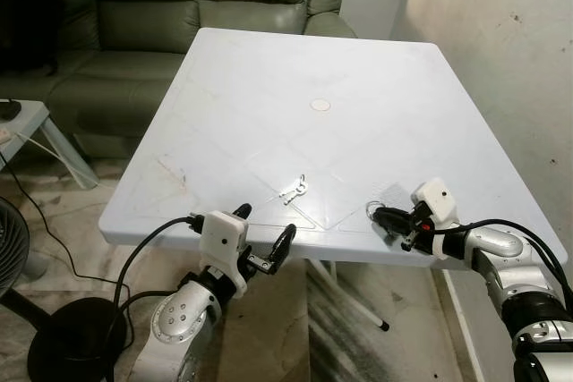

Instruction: Hang keys on a hook

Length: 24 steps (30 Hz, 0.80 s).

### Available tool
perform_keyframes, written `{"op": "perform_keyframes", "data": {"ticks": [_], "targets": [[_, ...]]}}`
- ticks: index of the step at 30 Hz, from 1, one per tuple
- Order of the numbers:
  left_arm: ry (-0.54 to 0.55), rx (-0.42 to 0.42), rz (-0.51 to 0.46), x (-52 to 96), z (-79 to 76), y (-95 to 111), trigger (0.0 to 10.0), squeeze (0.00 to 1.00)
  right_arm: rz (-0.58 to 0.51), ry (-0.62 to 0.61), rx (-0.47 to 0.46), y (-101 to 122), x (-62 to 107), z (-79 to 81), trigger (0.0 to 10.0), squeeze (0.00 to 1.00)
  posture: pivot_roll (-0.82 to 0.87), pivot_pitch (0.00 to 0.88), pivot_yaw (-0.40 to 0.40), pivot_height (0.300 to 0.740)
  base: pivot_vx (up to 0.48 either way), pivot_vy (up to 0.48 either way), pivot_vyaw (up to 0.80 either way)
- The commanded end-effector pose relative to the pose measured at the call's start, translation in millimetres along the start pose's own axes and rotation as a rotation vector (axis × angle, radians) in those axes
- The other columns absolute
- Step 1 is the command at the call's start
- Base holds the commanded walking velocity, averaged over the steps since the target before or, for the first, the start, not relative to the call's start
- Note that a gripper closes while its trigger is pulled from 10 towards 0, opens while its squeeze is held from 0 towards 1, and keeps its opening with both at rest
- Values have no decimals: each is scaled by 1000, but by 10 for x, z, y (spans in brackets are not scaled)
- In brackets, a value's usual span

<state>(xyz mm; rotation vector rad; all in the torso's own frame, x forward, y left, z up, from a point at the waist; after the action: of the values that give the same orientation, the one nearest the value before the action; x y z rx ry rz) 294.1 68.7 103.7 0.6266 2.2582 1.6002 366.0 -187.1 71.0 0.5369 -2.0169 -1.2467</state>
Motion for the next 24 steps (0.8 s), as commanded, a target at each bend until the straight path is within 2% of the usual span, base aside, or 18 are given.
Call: {"op": "perform_keyframes", "data": {"ticks": [1, 3, 7, 8, 9, 13, 14, 18, 21, 22, 23, 24], "targets": [[4, -4, -2, -6, 21, 27, 10000, 0, -24, -35, -9, 27, 32, -56, 0, 0, 24, 49, -19, 740, 0, 0, 0], [8, -2, -5, -15, 33, 35, 10000, 0, -62, -83, -21, 100, 25, -124, 0, 0, 25, 45, -20, 740, 0, 0, 0], [34, -2, -28, -71, 108, 95, 10000, 0, -218, -275, -70, 404, 19, -366, 0, 0, 22, 30, -21, 740, 0, 0, 0], [34, -2, -28, -71, 108, 95, 10000, 0, -218, -275, -70, 404, 19, -366, 0, 0, 22, 30, -21, 740, 0, 0, 0], [58, 3, -46, -122, 175, 154, 10000, 0, -298, -356, -114, 547, 34, -460, 0, 0, 20, 18, -22, 740, 0, 0, 0], [129, 38, -109, -269, 395, 392, 10000, 0, -448, -505, -197, 847, 105, -624, 0, 0, 10, 0, -21, 740, 0, 0, 0], [129, 38, -109, -269, 395, 392, 10000, 0, -448, -505, -197, 847, 105, -624, 0, 0, 10, 0, -21, 740, 0, 0, 0], [182, 49, -171, -403, 567, 660, 10000, 0, -569, -579, -313, 1046, 181, -706, 0, 0, 4, 0, -22, 740, 0, 0, 0], [195, 22, -216, -509, 635, 883, 10000, 0, -618, -629, -333, 1164, 229, -694, 0, 0, -4, 0, -23, 740, 0, 0, 0], [194, 22, -235, -530, 640, 954, 10000, 0, -625, -639, -333, 1188, 236, -677, 1020, 0, -7, 0, -23, 740, 0, 0, 0], [196, 18, -251, -543, 646, 1011, 10000, 0, -625, -650, -327, 1202, 242, -663, 6078, 0, -9, 0, -22, 740, 0, 0, 0], [196, 18, -251, -543, 646, 1011, 10000, 0, -625, -650, -327, 1202, 242, -663, 6078, 0, -9, 0, -22, 740, 0, 0, 0]]}}
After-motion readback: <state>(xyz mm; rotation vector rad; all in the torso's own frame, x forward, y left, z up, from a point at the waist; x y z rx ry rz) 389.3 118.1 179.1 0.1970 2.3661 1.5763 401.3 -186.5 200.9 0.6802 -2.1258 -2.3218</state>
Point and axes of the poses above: a point about 5 cm out from each wrist's last joint towards the gripper, its own x axis pointing back from the gripper into the wrist, its own y axis along the axis of the wrist's last joint, z = x × y, the point moved 6 cm from there along -x, pointing out of the wrist towards the gripper, and after that the axes turned 15 degrees about x, right-handed, at the moved point
